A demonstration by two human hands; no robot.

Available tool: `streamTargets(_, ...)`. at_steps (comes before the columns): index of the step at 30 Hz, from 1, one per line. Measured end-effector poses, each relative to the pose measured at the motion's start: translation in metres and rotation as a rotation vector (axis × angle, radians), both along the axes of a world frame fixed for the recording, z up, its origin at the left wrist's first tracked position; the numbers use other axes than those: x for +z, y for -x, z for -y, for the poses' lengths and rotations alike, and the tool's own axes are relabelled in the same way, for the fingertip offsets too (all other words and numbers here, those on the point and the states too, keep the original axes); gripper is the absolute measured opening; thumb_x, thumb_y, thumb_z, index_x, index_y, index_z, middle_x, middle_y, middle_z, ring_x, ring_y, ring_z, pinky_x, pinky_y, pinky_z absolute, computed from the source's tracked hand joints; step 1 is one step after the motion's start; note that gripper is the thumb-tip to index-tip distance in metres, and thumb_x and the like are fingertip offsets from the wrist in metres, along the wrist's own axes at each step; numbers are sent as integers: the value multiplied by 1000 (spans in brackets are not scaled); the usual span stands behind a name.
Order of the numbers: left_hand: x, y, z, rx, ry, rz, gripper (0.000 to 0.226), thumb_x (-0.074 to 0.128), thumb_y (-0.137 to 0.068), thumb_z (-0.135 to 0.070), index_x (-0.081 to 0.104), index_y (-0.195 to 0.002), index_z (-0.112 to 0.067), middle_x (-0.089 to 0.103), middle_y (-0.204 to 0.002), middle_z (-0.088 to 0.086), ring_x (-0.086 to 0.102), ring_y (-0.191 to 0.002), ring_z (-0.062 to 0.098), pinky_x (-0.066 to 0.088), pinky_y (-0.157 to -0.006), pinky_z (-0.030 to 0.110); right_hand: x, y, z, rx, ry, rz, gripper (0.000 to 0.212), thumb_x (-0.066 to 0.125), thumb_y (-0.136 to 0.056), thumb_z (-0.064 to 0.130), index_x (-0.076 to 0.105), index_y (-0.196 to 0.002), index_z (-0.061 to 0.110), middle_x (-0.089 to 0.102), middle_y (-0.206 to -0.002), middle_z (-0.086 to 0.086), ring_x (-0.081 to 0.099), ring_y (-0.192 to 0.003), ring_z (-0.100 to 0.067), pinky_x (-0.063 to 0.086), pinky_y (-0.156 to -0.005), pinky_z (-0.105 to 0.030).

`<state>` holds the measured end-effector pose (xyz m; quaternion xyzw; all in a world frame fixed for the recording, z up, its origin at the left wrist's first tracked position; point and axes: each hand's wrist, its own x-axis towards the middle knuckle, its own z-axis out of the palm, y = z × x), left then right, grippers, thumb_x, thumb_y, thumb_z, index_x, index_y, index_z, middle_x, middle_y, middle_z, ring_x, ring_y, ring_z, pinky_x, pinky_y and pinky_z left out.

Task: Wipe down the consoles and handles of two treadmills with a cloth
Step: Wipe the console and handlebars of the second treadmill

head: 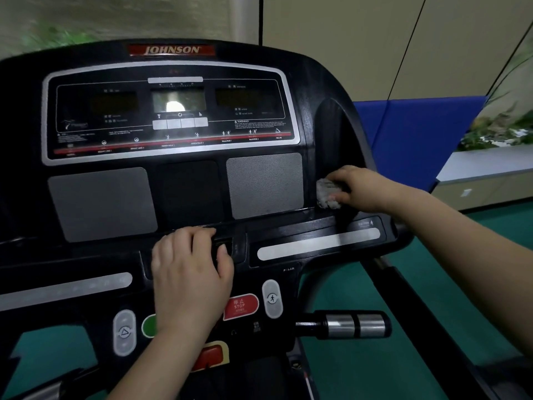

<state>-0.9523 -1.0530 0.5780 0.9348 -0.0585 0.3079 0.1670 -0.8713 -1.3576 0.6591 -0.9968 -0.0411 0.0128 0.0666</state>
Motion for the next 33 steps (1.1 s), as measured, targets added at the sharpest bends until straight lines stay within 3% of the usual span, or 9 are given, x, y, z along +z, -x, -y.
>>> streamTargets(3,0,0,1,0,-4,-2,33,47,-85,-30,61,-107,-10,56,-102,7,50,-100,28,34,-102,47,2,4,0,-9,-136,-88,44,58,-93,27,50,-136,22,48,-137,-1,50,-119,-20,35,-95,-22)
streamTargets(8,1,1,1,2,-8,0,33,48,-85,-30,61,-107,-10,56,-101,7,49,-100,28,33,-101,47,10,15,4,-9,-528,-287,36,56,-89,0,62,-112,27,60,-105,10,55,-96,-10,40,-74,-15)
streamTargets(10,1,0,1,2,-8,0,33,48,-85,-30,61,-108,-10,56,-102,7,49,-100,28,33,-101,47,15,18,4,6,-556,-310,34,55,-89,-1,62,-108,25,62,-98,9,57,-86,-6,41,-71,-15)
streamTargets(15,1,0,0,0,-6,-4,34,46,-85,-31,60,-108,-10,56,-102,7,50,-101,29,34,-101,48,6,10,-6,-15,-335,-185,29,57,-92,13,54,-118,25,62,-105,1,57,-93,-14,42,-77,-23)
streamTargets(21,0,0,-1,-1,-8,-5,34,46,-85,-31,60,-108,-10,55,-102,8,50,-101,31,35,-101,49,5,0,-16,-84,34,-128,46,48,-97,29,40,-142,22,56,-131,-12,53,-118,-28,42,-95,-31)
streamTargets(25,0,0,-2,-2,-1,-16,34,47,-85,-31,60,-109,-12,55,-103,7,50,-102,29,35,-102,48,-4,-6,-28,-176,327,-127,44,42,-97,26,40,-137,9,56,-126,-17,54,-113,-35,45,-85,-36)
streamTargets(28,-1,0,-3,-8,3,-4,33,48,-85,-30,60,-109,-11,56,-103,7,50,-102,29,35,-102,48,-12,-6,-32,-250,394,-83,35,39,-97,24,47,-126,6,56,-122,-17,55,-108,-36,43,-77,-36)
streamTargets(30,-1,0,-3,-9,4,0,33,48,-85,-30,60,-109,-11,56,-103,7,50,-101,29,35,-102,48,-6,-7,-34,-229,407,-91,37,37,-100,25,46,-129,5,54,-127,-16,54,-113,-34,46,-84,-38)
streamTargets(33,-1,-1,-3,-7,4,-11,33,48,-85,-30,60,-109,-11,55,-103,6,49,-102,28,34,-102,47,8,-6,-29,-157,242,-126,41,42,-99,28,45,-134,6,55,-131,-14,53,-117,-31,43,-91,-33)
